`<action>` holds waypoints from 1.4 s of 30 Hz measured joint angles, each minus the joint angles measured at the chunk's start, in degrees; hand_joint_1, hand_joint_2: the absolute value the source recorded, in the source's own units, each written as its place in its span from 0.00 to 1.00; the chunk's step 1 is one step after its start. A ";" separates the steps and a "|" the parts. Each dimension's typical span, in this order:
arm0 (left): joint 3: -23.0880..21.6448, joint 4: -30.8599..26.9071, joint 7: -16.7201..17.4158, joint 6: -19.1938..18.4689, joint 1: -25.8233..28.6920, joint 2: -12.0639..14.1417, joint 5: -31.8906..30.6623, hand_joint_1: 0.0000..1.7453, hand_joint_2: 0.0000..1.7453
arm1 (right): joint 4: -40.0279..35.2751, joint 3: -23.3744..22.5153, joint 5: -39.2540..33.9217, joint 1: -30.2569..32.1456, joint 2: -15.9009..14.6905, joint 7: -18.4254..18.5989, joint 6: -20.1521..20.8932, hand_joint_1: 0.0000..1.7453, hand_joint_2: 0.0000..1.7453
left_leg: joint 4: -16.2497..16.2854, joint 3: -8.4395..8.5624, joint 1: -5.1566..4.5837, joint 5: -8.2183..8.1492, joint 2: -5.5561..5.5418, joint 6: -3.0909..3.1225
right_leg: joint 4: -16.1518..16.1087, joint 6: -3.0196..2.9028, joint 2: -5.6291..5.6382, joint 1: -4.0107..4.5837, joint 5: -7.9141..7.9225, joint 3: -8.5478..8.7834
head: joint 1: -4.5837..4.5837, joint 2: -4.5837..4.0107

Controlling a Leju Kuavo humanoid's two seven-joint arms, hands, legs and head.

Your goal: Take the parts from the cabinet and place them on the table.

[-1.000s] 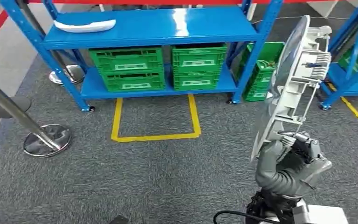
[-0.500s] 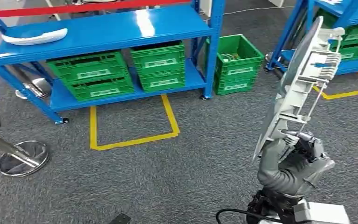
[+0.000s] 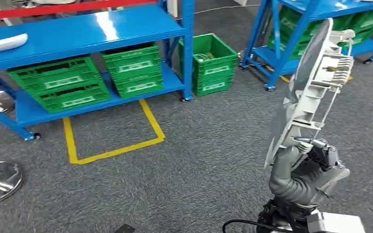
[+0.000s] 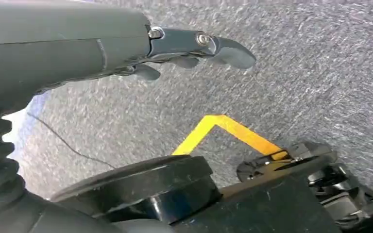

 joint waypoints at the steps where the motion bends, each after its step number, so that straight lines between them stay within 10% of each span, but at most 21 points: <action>1: 0.00 0.00 0.00 0.04 -0.01 0.02 0.00 0.00 1.00 | 0.00 0.00 0.00 0.11 0.00 0.02 0.00 1.00 1.00 | 0.00 0.07 -0.01 -0.03 0.71 -0.01 | 0.10 0.08 -0.13 0.00 0.65 0.02 | 0.04 0.00; 4: 0.00 0.00 0.00 0.09 0.00 -0.02 0.00 0.00 1.00 | 0.00 -0.11 0.13 0.16 0.00 0.00 -0.02 1.00 1.00 | 0.15 0.54 -0.01 -0.54 2.75 -0.39 | -12.28 -0.07 -1.99 0.03 7.02 6.93 | 0.02 0.00; 6: 0.00 0.00 0.00 0.09 0.23 -0.08 0.00 0.00 1.00 | -0.02 -0.11 0.28 -0.11 0.04 -0.02 -0.02 1.00 1.00 | 0.79 0.49 -0.85 -1.30 3.76 -1.12 | -17.30 -0.75 -6.91 0.94 6.70 9.90 | 0.43 0.00; 10: 0.00 0.00 -0.07 0.18 0.24 -0.02 0.04 0.00 1.00 | -0.02 -0.39 0.37 0.19 0.28 0.07 0.00 1.00 1.00 | 1.00 1.06 -1.10 -1.94 6.54 -1.60 | -16.87 -2.64 -3.46 0.49 6.81 9.25 | -0.11 0.00; 12: 0.00 0.00 -0.24 0.24 0.23 -0.11 0.07 0.00 1.00 | -0.02 -0.55 0.37 0.10 0.59 0.04 0.00 1.00 1.00 | 4.30 -0.07 -0.53 -4.88 0.86 -2.32 | -16.90 -3.25 -2.17 0.32 6.99 9.17 | -0.74 0.00; 15: 0.04 0.00 -0.57 0.33 -0.42 -0.15 0.17 0.00 1.00 | -0.02 -0.59 0.39 0.18 0.79 0.02 0.02 1.00 1.00 | 17.67 -5.64 -0.45 -10.47 -1.13 -2.46 | -16.89 -3.64 0.18 0.53 7.10 9.09 | -0.79 0.00; 17: 0.04 0.00 -0.59 0.33 -0.52 -0.26 0.17 0.00 1.00 | -0.02 -0.61 0.37 0.20 0.79 0.04 0.02 1.00 1.00 | 17.47 -5.52 -0.47 -8.36 -1.24 -1.98 | -16.87 -3.74 2.06 0.78 7.19 9.13 | -0.81 0.00; 20: 0.04 0.00 -0.59 0.39 -0.04 -0.39 0.15 0.00 1.00 | -0.02 -0.63 0.39 0.19 0.96 0.04 0.00 1.00 1.00 | 4.96 -0.81 -0.68 -0.34 -4.23 -0.26 | -16.88 -3.68 4.61 1.05 7.45 9.21 | -0.76 0.00; 21: 0.04 0.00 -0.68 0.48 0.04 -0.24 0.17 0.00 1.00 | -0.02 -0.66 0.46 0.15 1.05 0.02 0.02 1.00 1.00 | 4.41 -0.59 -0.55 -0.92 -6.52 0.28 | -16.86 -3.39 4.94 1.05 7.74 8.89 | -0.41 0.00; 25: 0.04 0.00 -0.68 0.57 -0.17 -0.63 0.13 0.00 1.00 | -0.13 -0.83 0.59 0.62 1.22 0.04 0.00 1.00 1.00 | 1.25 0.16 -0.61 -0.70 -4.25 0.54 | -16.95 -1.80 7.22 0.82 8.81 7.48 | -0.87 0.00; 28: 0.07 0.00 -0.94 0.68 0.27 -0.83 0.07 0.00 1.00 | -0.22 -0.81 0.46 0.83 1.22 0.09 0.00 1.00 1.00 | -0.35 0.42 -0.25 -0.26 -2.09 0.56 | -11.05 -0.97 1.12 0.78 4.59 4.03 | 0.13 0.00; 31: 0.11 0.00 -0.96 0.68 0.35 -0.74 0.09 0.00 1.00 | -0.22 -0.70 0.46 0.95 1.22 0.04 0.00 1.00 1.00 | -0.29 0.46 -0.31 -0.35 0.41 0.56 | -0.20 0.12 0.07 0.02 0.69 -0.63 | 0.09 0.00; 34: 0.11 0.00 -0.96 0.68 0.39 -0.81 0.09 0.00 1.00 | -0.22 -0.77 0.44 1.07 1.22 0.09 -0.02 1.00 1.00 | -0.11 0.88 -0.18 -0.82 2.63 -0.03 | -10.22 0.60 -1.48 -0.51 6.49 5.10 | 0.09 0.00; 35: 0.11 0.00 -0.96 0.68 0.41 -0.81 0.07 0.00 1.00 | -0.22 -0.76 0.46 1.05 1.22 0.07 -0.02 1.00 1.00 | 0.10 1.16 -0.18 -1.17 3.18 -0.38 | -15.43 0.71 -3.60 -0.50 8.16 8.11 | 0.11 0.00; 36: 0.11 0.00 -0.96 0.68 0.44 -0.64 0.07 0.00 1.00 | -0.20 -0.77 0.44 0.95 1.22 0.09 0.00 1.00 1.00 | 0.20 1.16 -0.73 -1.49 3.72 -0.82 | -16.62 0.39 -6.55 0.39 6.36 8.94 | 0.28 0.00; 40: 0.11 0.00 -0.96 0.66 0.48 -0.61 0.02 0.00 1.00 | -0.22 -0.90 0.44 1.09 1.22 0.09 -0.02 1.00 1.00 | 0.70 1.61 -0.93 -2.00 6.11 -1.52 | -16.64 -2.07 -3.40 0.28 6.81 8.83 | 0.05 0.00; 42: 0.11 0.00 -0.98 0.66 0.46 -0.61 0.02 0.00 1.00 | -0.24 -0.90 0.46 0.96 1.27 0.04 0.00 1.00 1.00 | 2.76 0.99 -0.33 -4.33 1.03 -2.23 | -16.82 -2.87 -2.11 -0.02 7.06 8.85 | -0.26 0.00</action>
